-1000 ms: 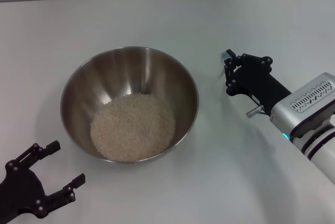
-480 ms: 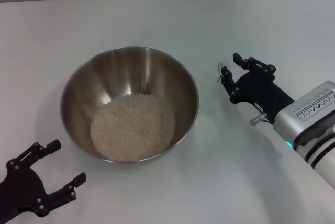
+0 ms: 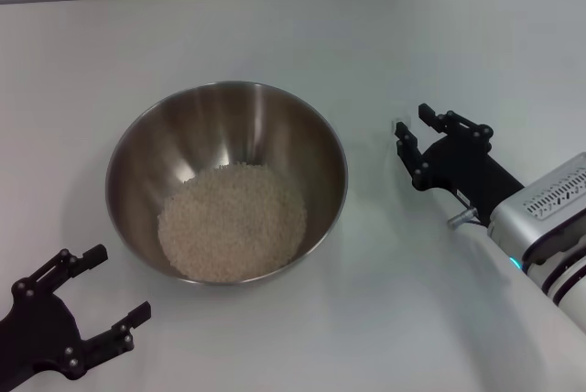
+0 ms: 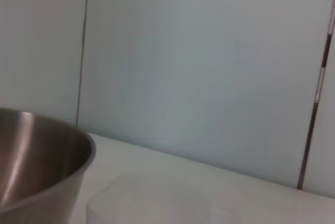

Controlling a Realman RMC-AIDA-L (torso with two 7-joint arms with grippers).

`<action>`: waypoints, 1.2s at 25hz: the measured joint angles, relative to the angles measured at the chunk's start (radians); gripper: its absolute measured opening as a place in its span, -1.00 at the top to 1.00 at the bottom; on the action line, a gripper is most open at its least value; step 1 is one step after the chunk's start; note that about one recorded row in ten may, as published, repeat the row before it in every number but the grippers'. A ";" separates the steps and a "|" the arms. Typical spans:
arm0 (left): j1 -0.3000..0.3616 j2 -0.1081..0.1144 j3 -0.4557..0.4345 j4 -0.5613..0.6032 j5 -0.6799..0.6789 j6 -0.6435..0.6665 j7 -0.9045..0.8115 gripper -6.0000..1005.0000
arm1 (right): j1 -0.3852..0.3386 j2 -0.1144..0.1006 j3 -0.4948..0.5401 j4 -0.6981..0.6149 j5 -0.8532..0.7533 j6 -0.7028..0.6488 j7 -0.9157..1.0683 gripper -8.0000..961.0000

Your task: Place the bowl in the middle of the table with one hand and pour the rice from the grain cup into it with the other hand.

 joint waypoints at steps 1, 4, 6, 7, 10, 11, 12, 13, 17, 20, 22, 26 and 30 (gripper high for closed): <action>0.000 0.000 0.000 0.000 0.000 0.000 0.000 -0.72 | 0.000 -0.001 0.000 -0.001 -0.001 0.000 0.000 0.12; 0.000 0.000 0.000 0.000 0.000 0.000 -0.001 -0.72 | -0.007 -0.001 0.000 -0.001 -0.003 0.000 0.000 0.07; -0.001 0.000 0.000 0.000 0.000 0.001 -0.003 -0.72 | -0.019 -0.001 0.000 0.002 -0.004 -0.008 0.000 0.04; -0.001 0.000 0.000 0.001 0.000 0.002 -0.003 -0.72 | -0.034 -0.002 0.000 0.003 -0.004 -0.023 0.001 0.03; -0.002 0.000 0.000 0.001 0.000 0.002 -0.003 -0.72 | -0.055 -0.003 0.000 0.005 -0.004 -0.038 0.002 -0.02; -0.001 0.000 0.000 0.001 0.000 0.001 -0.003 -0.72 | -0.055 -0.003 0.000 0.005 -0.004 -0.038 0.002 -0.04; -0.002 0.000 0.000 0.001 0.000 0.001 -0.003 -0.72 | -0.061 -0.003 -0.001 0.006 -0.005 -0.041 0.002 -0.05; -0.002 0.000 0.000 0.001 0.000 0.001 -0.003 -0.72 | -0.073 -0.003 -0.004 0.007 -0.005 -0.051 0.002 -0.07; -0.001 0.000 -0.004 0.000 0.000 0.002 -0.002 -0.72 | -0.134 -0.005 -0.059 0.006 -0.009 -0.166 0.017 -0.13; 0.002 0.000 -0.005 0.000 0.000 0.003 -0.002 -0.72 | -0.177 -0.017 -0.153 -0.024 -0.029 -0.344 0.097 -0.17; 0.006 0.000 -0.005 -0.001 0.000 0.004 -0.002 -0.72 | -0.191 -0.028 -0.211 -0.086 -0.069 -0.445 0.188 -0.30; 0.009 0.001 0.001 -0.001 0.000 0.006 -0.003 -0.72 | -0.159 -0.027 -0.320 -0.288 -0.214 -0.587 0.371 -0.45; 0.009 0.001 0.011 -0.001 0.001 0.008 -0.003 -0.72 | -0.129 -0.008 -0.350 -0.374 -0.261 -0.610 0.438 -0.55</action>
